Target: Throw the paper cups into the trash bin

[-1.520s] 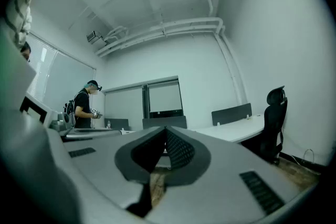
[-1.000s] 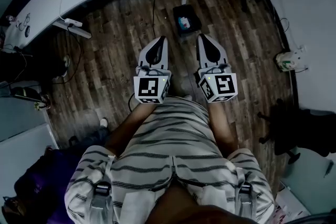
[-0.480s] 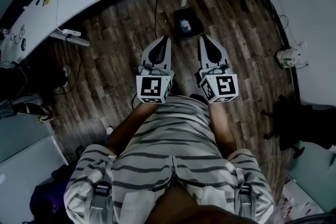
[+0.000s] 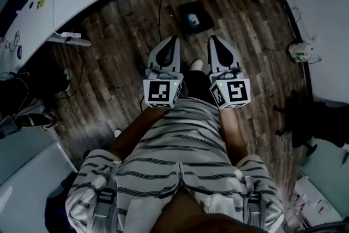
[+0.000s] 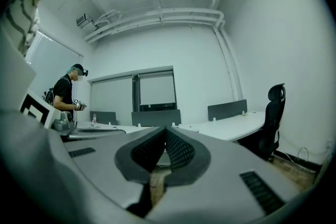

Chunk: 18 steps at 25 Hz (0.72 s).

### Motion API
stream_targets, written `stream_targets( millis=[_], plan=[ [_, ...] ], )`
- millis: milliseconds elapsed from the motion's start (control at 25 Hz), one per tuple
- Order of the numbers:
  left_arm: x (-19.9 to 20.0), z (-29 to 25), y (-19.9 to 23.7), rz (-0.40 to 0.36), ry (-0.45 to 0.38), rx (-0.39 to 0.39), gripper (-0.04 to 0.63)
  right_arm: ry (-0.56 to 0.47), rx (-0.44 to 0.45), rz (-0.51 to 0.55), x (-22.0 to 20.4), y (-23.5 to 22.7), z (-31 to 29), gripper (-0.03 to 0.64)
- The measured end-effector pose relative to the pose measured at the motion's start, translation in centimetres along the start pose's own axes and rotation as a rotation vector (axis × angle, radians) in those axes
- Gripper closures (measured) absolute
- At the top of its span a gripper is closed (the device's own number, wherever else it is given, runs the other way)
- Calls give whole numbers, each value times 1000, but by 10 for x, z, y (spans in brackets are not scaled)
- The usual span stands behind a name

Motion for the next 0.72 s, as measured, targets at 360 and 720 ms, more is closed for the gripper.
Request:
stream_targets(
  millis=[360, 720],
  plan=[
    [-7, -53, 11, -28, 29, 10, 572, 12, 32, 1, 6, -32, -52, 600],
    [1, -146, 34, -30, 36, 38, 571, 7, 65, 10, 42, -85, -129, 600]
  ],
)
Point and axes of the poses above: the fingertips, and each gripper's own axes: z backward along the fingers, y to its left, x out of its top, the point moved 10 cm from there along z, backward along the fingers, and after that the axes turned 13 degrees about -z, right-handed, at the moved point
